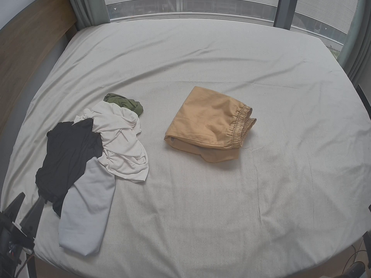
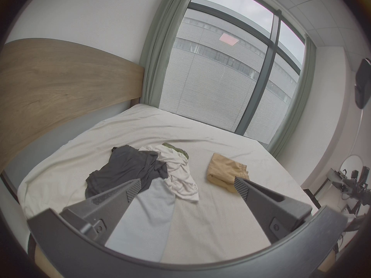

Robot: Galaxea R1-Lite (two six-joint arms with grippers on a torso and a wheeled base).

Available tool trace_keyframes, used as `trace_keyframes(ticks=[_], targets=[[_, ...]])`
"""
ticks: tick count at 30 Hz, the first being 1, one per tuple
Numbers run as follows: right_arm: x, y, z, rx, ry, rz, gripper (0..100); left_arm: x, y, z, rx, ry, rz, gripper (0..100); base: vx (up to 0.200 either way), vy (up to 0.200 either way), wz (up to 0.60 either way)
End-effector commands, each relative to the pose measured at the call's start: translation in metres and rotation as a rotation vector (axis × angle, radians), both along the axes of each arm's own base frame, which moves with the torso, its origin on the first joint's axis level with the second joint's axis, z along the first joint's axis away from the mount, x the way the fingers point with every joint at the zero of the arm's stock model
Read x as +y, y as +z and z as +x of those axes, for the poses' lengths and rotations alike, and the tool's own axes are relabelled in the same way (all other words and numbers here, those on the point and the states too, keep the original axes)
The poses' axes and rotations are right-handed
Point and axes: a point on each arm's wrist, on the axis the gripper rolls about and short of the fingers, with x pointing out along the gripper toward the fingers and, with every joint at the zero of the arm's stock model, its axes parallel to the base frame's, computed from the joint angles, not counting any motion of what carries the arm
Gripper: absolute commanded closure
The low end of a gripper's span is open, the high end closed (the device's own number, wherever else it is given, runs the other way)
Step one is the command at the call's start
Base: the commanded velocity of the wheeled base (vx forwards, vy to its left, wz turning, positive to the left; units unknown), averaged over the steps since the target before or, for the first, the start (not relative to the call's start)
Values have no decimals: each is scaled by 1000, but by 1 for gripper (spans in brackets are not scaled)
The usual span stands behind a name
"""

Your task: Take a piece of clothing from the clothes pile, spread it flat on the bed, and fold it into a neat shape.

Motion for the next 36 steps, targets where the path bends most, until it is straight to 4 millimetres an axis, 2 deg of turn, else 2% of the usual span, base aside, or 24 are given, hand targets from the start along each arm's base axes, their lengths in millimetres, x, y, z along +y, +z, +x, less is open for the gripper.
trace_keyframes(ticks=[1,3,7,9,10,13,17,21,30,36], targets=[[1,-16,-2,-35,-59,-62,0,2,-38,-52,-103,30,82,0,0,0,0],[3,-20,-4,-35,-128,-116,0,2,-48,-55,-80,27,129,0,0,0,0],[1,-38,0,19,-248,-257,0,2,-50,-55,-66,37,153,0,0,0,0],[-2,-61,4,63,-361,-331,0,3,-51,-55,-58,97,180,0,0,0,0],[-3,-64,4,54,-379,-342,0,4,-51,-55,-56,125,204,0,0,0,0],[-3,-62,2,30,-394,-340,0,5,-59,-56,36,176,264,0,0,0,0],[-5,-62,3,40,-493,-327,0,5,-58,-55,15,180,256,0,0,0,0],[-8,-64,5,64,-601,-187,0,5,-58,-55,10,178,256,0,0,0,0],[-8,-64,5,71,-601,-163,0,6,-57,-56,-3,172,248,0,0,0,0],[-6,-68,5,94,-523,-237,0,6,-57,-56,-4,172,259,0,0,0,0]])
